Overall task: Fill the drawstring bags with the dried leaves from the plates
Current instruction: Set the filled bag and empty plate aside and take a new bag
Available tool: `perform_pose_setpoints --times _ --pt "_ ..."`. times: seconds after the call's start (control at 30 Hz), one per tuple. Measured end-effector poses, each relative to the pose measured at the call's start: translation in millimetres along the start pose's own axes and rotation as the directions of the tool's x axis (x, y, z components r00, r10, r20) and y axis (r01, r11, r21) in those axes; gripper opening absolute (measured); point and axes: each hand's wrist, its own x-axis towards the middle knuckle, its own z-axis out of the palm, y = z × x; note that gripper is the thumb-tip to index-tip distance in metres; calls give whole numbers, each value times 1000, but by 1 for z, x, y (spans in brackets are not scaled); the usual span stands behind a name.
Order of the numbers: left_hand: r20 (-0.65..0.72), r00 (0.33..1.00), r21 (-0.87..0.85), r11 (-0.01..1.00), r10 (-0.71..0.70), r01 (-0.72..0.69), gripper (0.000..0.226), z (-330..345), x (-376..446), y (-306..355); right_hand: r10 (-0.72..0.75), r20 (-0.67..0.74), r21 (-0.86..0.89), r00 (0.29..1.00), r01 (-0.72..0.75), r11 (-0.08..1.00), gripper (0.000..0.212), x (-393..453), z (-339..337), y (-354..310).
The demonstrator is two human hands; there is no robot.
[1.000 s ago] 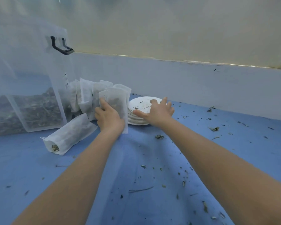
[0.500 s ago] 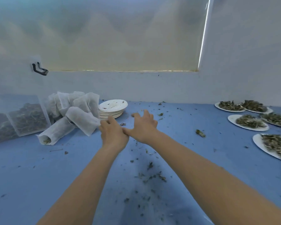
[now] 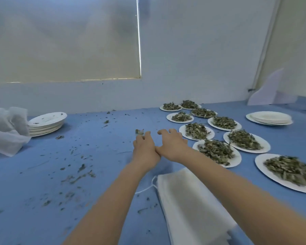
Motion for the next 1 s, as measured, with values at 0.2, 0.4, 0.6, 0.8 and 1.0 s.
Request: perform_pose_setpoints --times 0.2,0.4,0.6,0.8,1.0 --pt "151 984 76 992 91 -103 66 61 11 71 240 -55 -9 969 -241 971 75 -20 -31 90" --pt "245 969 139 987 41 -77 74 104 21 103 547 -129 280 827 -499 821 104 -39 -23 144" --pt "350 930 60 994 -110 95 96 126 31 119 613 -48 377 789 -554 742 109 -28 -21 167" --pt "271 952 -26 987 -143 156 88 131 32 122 648 3 373 762 -602 706 106 -19 -18 169" --pt "248 959 -175 967 -138 184 86 114 33 122 642 -55 454 765 -553 698 94 -15 -19 153"
